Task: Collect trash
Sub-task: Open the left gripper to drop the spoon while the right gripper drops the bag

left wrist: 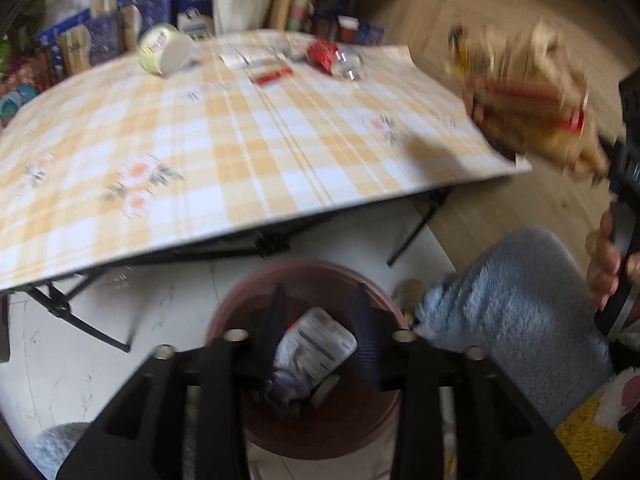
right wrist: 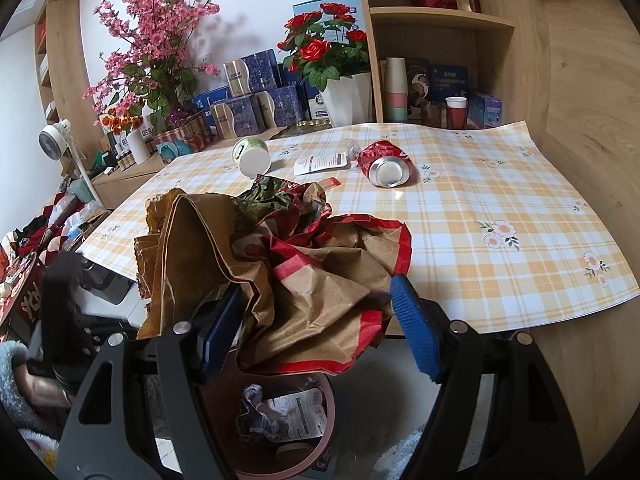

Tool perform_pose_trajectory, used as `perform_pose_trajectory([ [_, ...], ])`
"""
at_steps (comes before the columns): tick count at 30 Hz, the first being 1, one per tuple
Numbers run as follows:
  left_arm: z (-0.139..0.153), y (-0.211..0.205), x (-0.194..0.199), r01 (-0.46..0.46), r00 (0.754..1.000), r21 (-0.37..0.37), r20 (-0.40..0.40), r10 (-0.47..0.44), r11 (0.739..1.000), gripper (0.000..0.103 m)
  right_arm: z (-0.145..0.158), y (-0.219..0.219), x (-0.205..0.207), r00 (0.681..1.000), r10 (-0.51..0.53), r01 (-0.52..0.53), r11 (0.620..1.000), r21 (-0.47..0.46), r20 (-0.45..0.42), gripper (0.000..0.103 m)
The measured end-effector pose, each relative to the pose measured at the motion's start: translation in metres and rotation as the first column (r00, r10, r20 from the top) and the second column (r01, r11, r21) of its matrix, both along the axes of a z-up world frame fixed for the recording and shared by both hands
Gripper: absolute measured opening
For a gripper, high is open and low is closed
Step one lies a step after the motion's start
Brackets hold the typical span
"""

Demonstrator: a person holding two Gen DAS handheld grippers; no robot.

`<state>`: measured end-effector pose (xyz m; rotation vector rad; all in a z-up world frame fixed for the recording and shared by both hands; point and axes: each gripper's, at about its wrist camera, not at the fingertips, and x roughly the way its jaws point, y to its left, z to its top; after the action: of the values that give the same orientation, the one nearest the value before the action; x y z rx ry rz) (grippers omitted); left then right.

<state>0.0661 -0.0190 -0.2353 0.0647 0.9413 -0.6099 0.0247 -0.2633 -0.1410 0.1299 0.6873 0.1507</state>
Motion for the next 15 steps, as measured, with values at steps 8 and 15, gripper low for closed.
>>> perform_pose_trajectory([
  [8,0.052,0.037,-0.018,-0.120,0.969,-0.045,0.214,0.127,0.992,0.085,-0.014,0.022,-0.003,0.996,0.069,-0.068,0.998,0.005,-0.056,0.074],
  [15,0.067,0.075,-0.026,-0.270,0.907,-0.046,0.322,0.270,0.962,0.097,-0.039,0.051,-0.006,0.974,0.162,-0.159,0.987,0.032,-0.160,0.074],
])
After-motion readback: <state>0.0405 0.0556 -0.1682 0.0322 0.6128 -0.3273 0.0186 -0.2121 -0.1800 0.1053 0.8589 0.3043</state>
